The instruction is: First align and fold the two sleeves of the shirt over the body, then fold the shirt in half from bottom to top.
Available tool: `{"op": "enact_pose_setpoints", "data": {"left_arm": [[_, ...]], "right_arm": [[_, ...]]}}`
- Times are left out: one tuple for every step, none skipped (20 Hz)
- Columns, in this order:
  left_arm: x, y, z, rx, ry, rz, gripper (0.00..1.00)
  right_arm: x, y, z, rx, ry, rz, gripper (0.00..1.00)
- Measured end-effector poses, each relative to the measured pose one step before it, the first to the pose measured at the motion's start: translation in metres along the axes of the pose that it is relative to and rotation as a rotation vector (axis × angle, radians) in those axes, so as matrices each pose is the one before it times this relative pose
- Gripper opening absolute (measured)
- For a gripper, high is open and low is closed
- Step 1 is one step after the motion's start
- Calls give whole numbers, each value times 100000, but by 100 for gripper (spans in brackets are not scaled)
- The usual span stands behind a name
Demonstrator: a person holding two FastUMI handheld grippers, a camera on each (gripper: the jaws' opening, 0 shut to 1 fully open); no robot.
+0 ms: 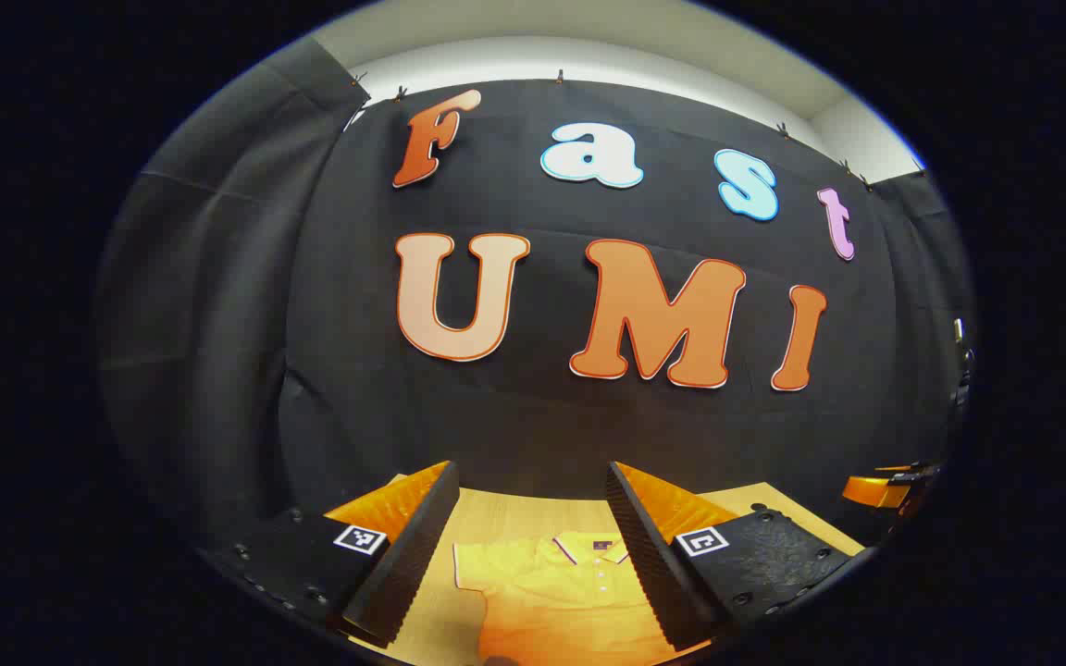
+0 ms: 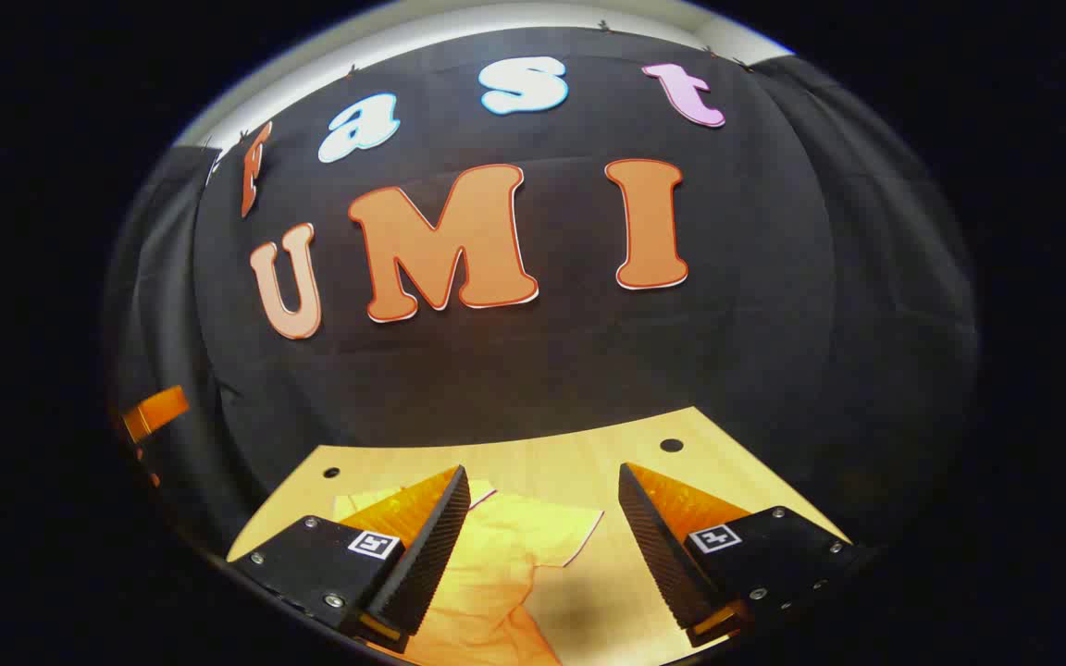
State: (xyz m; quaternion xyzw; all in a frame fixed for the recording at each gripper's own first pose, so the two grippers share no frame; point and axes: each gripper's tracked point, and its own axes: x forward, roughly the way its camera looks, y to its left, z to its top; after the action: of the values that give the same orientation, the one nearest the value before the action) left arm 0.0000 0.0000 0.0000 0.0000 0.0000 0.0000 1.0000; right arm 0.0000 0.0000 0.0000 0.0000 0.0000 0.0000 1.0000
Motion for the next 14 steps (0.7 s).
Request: {"op": "enact_pose_setpoints", "data": {"left_arm": [[703, -191, -156, -106, 620, 237, 98], [788, 251, -372, -148, 585, 1203, 97], [593, 251, -398, -321, 860, 1621, 98], [486, 70, -507, -815, 921, 1049, 98], [540, 96, -383, -1231, 1115, 822, 97], [531, 105, -245, -929, 596, 662, 98], [565, 173, -98, -369, 542, 326, 98], [460, 303, -124, -5, 162, 227, 98], [740, 247, 418, 128, -746, -200, 98], [786, 350, -25, 978, -152, 265, 97], [737, 523, -87, 1830, 1266, 266, 97], [628, 127, -254, 1484, 317, -1325, 98], [432, 115, 134, 66, -24, -1321, 98], [223, 11, -50, -1044, 736, -1629, 98]], "right_arm": [[668, 121, 404, -207, -611, 1292, 97], [500, 183, 308, 707, -289, 2149, 98], [846, -5, 46, 521, 131, 861, 98], [808, -195, 32, -50, 596, -363, 98], [699, -175, 77, 200, -231, -715, 98], [626, 44, 240, 717, -64, 298, 98], [459, 223, 174, 1525, 74, 614, 98], [449, 146, 206, 1525, 265, 41, 98], [319, 59, 172, 710, -587, -754, 98], [285, -138, 154, 106, -719, -2072, 98], [186, -68, 71, 168, -104, -1407, 98], [26, 103, 44, -73, -823, -911, 98], [63, -27, 105, -361, -603, -2113, 98], [130, 70, -123, -374, 393, -992, 98]]}}
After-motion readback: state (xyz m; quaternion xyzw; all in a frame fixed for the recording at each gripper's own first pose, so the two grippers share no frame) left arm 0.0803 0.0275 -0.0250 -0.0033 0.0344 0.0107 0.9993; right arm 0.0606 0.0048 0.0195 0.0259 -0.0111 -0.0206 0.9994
